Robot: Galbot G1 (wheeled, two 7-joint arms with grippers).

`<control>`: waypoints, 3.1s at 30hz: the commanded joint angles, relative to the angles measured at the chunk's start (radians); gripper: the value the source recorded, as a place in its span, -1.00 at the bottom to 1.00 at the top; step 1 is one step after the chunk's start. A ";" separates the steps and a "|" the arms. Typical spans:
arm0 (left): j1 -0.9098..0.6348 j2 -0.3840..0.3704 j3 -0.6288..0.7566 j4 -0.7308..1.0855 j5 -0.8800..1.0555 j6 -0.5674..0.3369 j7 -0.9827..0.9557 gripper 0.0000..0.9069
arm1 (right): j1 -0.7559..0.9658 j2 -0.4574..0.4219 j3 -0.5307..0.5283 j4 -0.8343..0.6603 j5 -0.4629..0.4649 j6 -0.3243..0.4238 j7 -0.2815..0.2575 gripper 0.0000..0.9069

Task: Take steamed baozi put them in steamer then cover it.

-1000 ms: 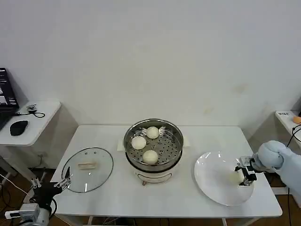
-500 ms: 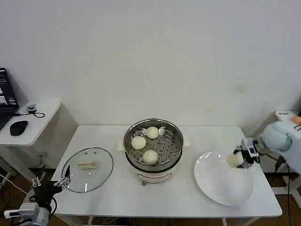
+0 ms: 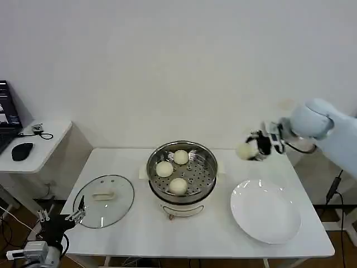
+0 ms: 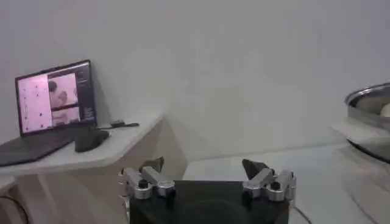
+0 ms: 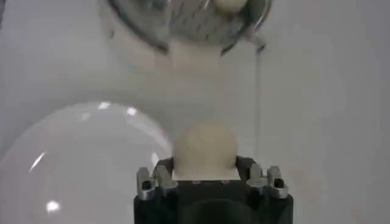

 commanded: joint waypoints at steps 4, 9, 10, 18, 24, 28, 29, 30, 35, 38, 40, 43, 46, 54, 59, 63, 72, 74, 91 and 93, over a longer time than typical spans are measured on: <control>0.002 -0.007 -0.005 -0.004 0.016 -0.007 0.000 1.00 | 0.206 0.340 -0.235 -0.009 0.371 -0.286 0.254 0.53; -0.003 -0.004 -0.008 0.002 0.014 -0.007 0.000 1.00 | 0.158 0.400 -0.253 -0.046 0.429 -0.333 0.290 0.53; -0.005 -0.005 -0.007 0.002 0.014 -0.007 0.000 1.00 | 0.144 0.410 -0.257 -0.060 0.426 -0.333 0.291 0.53; -0.013 -0.007 -0.009 0.015 0.012 -0.008 -0.001 1.00 | 0.067 0.431 -0.284 -0.127 0.405 -0.335 0.299 0.53; -0.013 -0.005 -0.009 0.029 0.011 -0.014 -0.001 1.00 | 0.020 0.424 -0.288 -0.156 0.348 -0.333 0.281 0.53; -0.014 -0.003 -0.011 0.030 0.010 -0.014 -0.001 1.00 | 0.003 0.423 -0.282 -0.164 0.331 -0.333 0.277 0.53; -0.015 -0.003 -0.011 0.031 0.010 -0.014 -0.001 1.00 | 0.000 0.424 -0.280 -0.166 0.325 -0.333 0.277 0.53; -0.015 -0.004 -0.011 0.032 0.010 -0.014 -0.001 1.00 | -0.003 0.425 -0.279 -0.170 0.324 -0.333 0.276 0.53; -0.015 -0.002 -0.011 0.033 0.010 -0.015 -0.001 1.00 | -0.018 0.433 -0.267 -0.203 0.309 -0.329 0.272 0.53; -0.015 0.000 -0.014 0.034 0.008 -0.015 -0.001 1.00 | -0.023 0.429 -0.268 -0.206 0.294 -0.327 0.264 0.53; -0.015 0.001 -0.014 0.035 0.007 -0.015 -0.001 1.00 | -0.025 0.426 -0.267 -0.204 0.291 -0.327 0.261 0.53; -0.016 0.001 -0.013 0.035 0.007 -0.015 -0.001 1.00 | -0.029 0.426 -0.267 -0.208 0.270 -0.323 0.257 0.53; -0.018 0.001 -0.013 0.034 0.007 -0.014 -0.001 1.00 | -0.035 0.428 -0.260 -0.209 0.272 -0.323 0.256 0.53; -0.013 0.000 -0.015 0.036 0.007 -0.016 0.000 1.00 | -0.039 0.426 -0.251 -0.203 0.253 -0.322 0.273 1.00; -0.013 -0.002 -0.016 0.032 0.007 -0.015 -0.001 1.00 | -0.034 0.409 -0.227 -0.184 0.254 -0.326 0.284 1.00; -0.012 -0.002 -0.015 0.031 0.007 -0.015 -0.001 1.00 | -0.020 0.369 -0.215 -0.124 0.266 -0.333 0.296 1.00; -0.014 -0.007 -0.009 0.031 0.010 -0.016 0.000 1.00 | -0.075 0.240 -0.074 0.065 0.333 -0.303 0.555 1.00; -0.016 -0.007 -0.009 0.034 0.010 -0.018 0.002 1.00 | -0.121 0.198 -0.039 0.115 0.343 -0.253 0.681 1.00; 0.000 -0.006 0.038 0.075 0.113 -0.116 0.009 1.00 | -1.278 0.218 1.109 0.358 -0.017 0.201 1.021 1.00; 0.003 -0.002 0.044 0.080 0.137 -0.113 0.008 1.00 | -1.404 0.270 1.270 0.374 -0.018 0.252 0.995 1.00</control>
